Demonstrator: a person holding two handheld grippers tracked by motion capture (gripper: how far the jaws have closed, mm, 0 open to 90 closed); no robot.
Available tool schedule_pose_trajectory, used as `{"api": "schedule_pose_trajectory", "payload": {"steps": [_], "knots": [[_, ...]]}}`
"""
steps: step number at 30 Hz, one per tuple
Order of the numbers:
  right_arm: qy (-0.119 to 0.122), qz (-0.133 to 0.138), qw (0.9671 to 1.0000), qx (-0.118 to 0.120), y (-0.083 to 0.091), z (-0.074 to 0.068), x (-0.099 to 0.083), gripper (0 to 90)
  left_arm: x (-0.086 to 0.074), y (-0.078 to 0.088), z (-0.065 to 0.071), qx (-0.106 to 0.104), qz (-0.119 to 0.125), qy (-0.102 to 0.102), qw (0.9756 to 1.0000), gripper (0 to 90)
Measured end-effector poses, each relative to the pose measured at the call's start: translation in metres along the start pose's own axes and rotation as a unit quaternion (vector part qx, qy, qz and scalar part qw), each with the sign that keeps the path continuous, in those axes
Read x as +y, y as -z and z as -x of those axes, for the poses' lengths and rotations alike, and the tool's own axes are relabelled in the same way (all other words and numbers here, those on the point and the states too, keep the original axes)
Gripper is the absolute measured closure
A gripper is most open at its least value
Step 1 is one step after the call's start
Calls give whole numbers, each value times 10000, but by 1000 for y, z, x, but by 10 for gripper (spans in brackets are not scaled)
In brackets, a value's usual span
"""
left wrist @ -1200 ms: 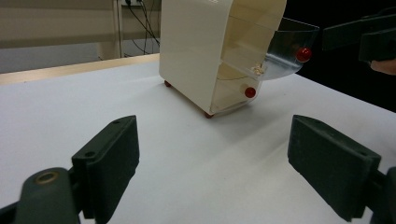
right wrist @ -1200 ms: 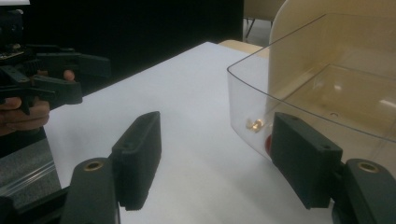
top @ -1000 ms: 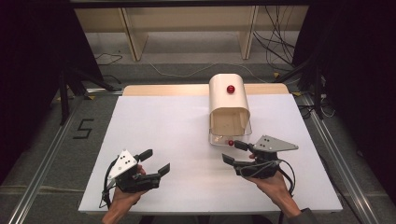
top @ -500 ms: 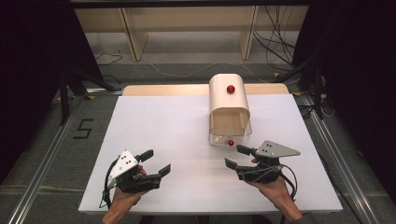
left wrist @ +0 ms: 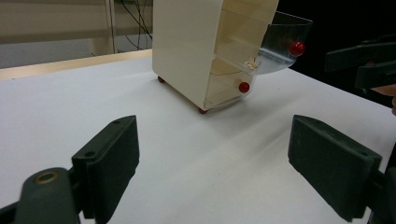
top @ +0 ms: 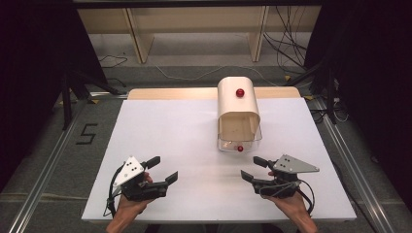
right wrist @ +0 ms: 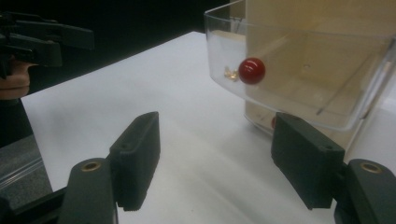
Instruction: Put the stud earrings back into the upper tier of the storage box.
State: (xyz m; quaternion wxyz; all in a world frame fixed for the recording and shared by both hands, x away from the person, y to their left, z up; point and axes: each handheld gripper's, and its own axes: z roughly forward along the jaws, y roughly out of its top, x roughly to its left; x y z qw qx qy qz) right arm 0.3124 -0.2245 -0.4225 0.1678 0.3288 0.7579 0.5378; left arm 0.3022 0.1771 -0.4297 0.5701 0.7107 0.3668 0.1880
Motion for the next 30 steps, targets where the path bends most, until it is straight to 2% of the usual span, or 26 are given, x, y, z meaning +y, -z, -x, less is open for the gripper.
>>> {"api": "schedule_pose_trajectory", "payload": {"steps": [6, 12, 19, 30], "knots": [[-118, 15, 9999, -14, 5, 6, -11, 316, 0, -1, 1, -60, -43, -27, 10000, 160], [-136, -72, 9999, -69, 7, 7, -17, 285, 0, -2, 1, -101, -77, -31, 9999, 160], [-155, 24, 9998, -97, 10, 8, -16, 269, -1, -2, 2, -121, -96, -50, 9999, 160], [-118, 17, 9999, -108, 11, 7, -15, 268, 0, -2, 2, -118, -97, -53, 9999, 160]]}}
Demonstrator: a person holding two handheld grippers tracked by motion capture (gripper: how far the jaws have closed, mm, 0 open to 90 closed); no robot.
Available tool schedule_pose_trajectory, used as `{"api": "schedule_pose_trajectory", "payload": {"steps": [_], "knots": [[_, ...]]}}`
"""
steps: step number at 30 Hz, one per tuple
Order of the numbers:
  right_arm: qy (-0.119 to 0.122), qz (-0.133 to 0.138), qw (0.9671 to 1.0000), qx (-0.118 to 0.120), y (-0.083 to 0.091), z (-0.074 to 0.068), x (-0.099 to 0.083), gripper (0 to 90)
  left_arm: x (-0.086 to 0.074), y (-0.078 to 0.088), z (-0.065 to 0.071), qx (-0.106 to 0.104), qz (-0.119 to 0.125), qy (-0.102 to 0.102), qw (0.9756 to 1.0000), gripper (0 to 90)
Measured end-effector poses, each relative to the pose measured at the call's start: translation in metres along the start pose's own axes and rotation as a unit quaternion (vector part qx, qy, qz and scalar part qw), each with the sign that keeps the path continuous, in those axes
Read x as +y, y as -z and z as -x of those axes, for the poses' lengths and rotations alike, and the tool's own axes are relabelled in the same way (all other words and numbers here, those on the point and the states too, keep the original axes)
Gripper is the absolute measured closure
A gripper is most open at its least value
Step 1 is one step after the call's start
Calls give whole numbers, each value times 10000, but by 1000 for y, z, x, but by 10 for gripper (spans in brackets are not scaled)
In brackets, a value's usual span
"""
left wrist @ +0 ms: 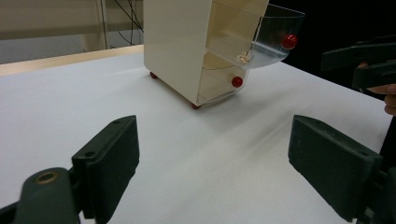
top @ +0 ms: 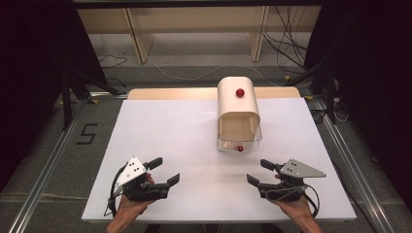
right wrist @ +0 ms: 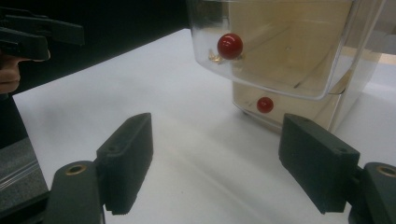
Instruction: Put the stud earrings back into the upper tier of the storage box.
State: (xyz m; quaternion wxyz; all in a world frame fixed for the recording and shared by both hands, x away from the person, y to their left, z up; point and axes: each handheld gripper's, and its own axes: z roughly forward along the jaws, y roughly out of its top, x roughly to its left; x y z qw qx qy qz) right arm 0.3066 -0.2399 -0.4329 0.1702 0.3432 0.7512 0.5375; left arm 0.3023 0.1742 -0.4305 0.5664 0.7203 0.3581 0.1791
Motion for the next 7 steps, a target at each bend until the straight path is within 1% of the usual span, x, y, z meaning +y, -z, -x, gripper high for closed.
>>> {"api": "schedule_pose_trajectory", "payload": {"steps": [7], "knots": [[14, -11, 10000, 17, -1, 0, 0, 268, 0, 0, 0, 0, 1, -1, 10000, 160]]}}
